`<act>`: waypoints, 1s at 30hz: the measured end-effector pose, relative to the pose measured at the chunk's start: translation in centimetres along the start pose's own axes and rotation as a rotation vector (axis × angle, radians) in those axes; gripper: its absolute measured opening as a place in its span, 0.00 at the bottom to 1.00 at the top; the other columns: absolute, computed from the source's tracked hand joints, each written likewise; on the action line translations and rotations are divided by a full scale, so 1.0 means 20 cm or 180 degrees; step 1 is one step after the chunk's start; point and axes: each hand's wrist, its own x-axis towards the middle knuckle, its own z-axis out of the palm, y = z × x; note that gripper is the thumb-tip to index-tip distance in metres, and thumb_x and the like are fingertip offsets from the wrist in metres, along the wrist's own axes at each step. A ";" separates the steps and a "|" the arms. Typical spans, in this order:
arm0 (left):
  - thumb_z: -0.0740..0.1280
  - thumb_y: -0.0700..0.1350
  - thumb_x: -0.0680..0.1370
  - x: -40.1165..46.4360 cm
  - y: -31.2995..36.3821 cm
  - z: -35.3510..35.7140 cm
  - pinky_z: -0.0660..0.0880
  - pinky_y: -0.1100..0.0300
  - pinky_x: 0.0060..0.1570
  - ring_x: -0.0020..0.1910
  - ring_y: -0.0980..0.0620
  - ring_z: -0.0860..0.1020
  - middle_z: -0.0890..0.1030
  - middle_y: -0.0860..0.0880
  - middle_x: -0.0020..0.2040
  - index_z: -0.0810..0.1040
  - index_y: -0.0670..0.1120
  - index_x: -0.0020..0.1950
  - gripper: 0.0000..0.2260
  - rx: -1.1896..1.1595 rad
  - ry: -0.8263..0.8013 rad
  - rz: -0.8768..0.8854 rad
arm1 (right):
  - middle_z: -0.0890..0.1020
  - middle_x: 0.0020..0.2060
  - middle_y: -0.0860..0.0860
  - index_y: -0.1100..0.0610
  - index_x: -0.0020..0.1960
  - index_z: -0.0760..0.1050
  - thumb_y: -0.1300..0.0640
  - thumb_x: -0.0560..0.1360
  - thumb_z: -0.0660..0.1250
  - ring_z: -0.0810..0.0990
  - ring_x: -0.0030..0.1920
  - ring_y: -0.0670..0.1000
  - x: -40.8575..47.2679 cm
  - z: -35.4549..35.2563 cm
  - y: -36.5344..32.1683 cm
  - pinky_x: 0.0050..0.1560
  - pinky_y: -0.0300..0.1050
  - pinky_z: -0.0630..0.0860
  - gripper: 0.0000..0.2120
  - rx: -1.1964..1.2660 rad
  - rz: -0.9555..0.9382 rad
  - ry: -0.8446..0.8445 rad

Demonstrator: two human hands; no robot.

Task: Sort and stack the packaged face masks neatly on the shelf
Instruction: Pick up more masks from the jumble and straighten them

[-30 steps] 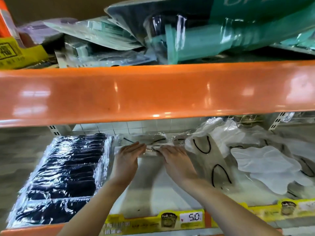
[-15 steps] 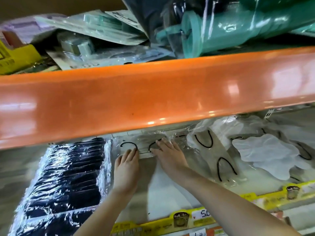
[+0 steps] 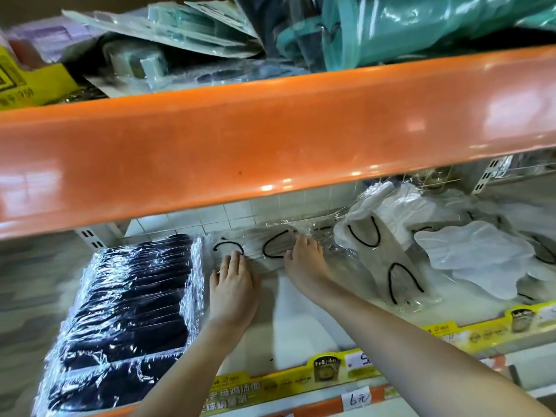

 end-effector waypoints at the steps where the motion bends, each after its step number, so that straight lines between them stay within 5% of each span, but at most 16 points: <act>1: 0.46 0.53 0.83 0.00 0.00 0.00 0.50 0.50 0.74 0.77 0.49 0.49 0.52 0.49 0.79 0.51 0.46 0.78 0.24 -0.0040 0.0010 0.0005 | 0.66 0.67 0.62 0.66 0.69 0.61 0.60 0.80 0.53 0.63 0.68 0.60 0.01 -0.01 -0.01 0.68 0.49 0.57 0.19 0.0101 0.0055 -0.0031; 8: 0.48 0.51 0.83 -0.01 0.02 0.00 0.49 0.47 0.73 0.77 0.45 0.49 0.54 0.46 0.78 0.55 0.48 0.77 0.22 -0.0131 -0.0018 0.0112 | 0.64 0.68 0.62 0.66 0.71 0.58 0.61 0.79 0.56 0.62 0.68 0.60 0.02 -0.08 -0.02 0.69 0.50 0.60 0.22 0.0576 0.0071 -0.0316; 14: 0.52 0.45 0.71 -0.02 0.19 -0.01 0.74 0.40 0.57 0.60 0.34 0.76 0.79 0.38 0.59 0.78 0.38 0.59 0.24 -0.0482 0.0172 0.0455 | 0.70 0.62 0.60 0.64 0.65 0.67 0.63 0.78 0.56 0.69 0.63 0.58 -0.06 -0.15 0.07 0.63 0.47 0.65 0.16 0.0500 -0.0469 0.0268; 18: 0.59 0.40 0.76 -0.07 0.39 -0.02 0.67 0.50 0.66 0.70 0.43 0.68 0.74 0.44 0.67 0.74 0.43 0.66 0.18 -0.0552 0.0308 0.0717 | 0.73 0.59 0.58 0.61 0.63 0.71 0.62 0.78 0.58 0.73 0.59 0.58 -0.11 -0.23 0.18 0.53 0.43 0.67 0.14 0.0600 -0.0655 0.0598; 21: 0.56 0.44 0.81 -0.10 0.55 -0.01 0.54 0.56 0.72 0.76 0.50 0.56 0.62 0.49 0.75 0.63 0.47 0.74 0.21 -0.0761 0.0164 0.0788 | 0.72 0.61 0.56 0.59 0.65 0.69 0.57 0.79 0.58 0.71 0.62 0.57 -0.14 -0.29 0.31 0.57 0.45 0.68 0.15 0.0334 -0.0492 0.0618; 24: 0.55 0.46 0.79 -0.13 0.70 -0.01 0.65 0.56 0.67 0.70 0.47 0.68 0.72 0.46 0.69 0.70 0.44 0.70 0.20 -0.1022 0.0128 0.0924 | 0.70 0.65 0.56 0.58 0.68 0.67 0.56 0.79 0.57 0.65 0.67 0.58 -0.16 -0.35 0.47 0.64 0.50 0.65 0.18 -0.0217 -0.0156 0.0709; 27: 0.56 0.44 0.79 -0.17 0.82 0.00 0.66 0.56 0.63 0.66 0.46 0.69 0.72 0.46 0.67 0.69 0.45 0.69 0.19 -0.1356 -0.0235 0.0925 | 0.65 0.68 0.55 0.56 0.71 0.61 0.53 0.79 0.58 0.62 0.70 0.58 -0.18 -0.38 0.60 0.67 0.51 0.62 0.21 -0.0525 0.0305 0.0719; 30: 0.53 0.48 0.75 -0.19 0.93 0.04 0.70 0.51 0.55 0.56 0.43 0.74 0.78 0.43 0.55 0.76 0.42 0.58 0.18 -0.1622 -0.0380 0.0935 | 0.63 0.70 0.55 0.56 0.73 0.57 0.49 0.80 0.59 0.60 0.71 0.58 -0.19 -0.40 0.70 0.67 0.53 0.62 0.25 -0.0383 0.0615 0.0587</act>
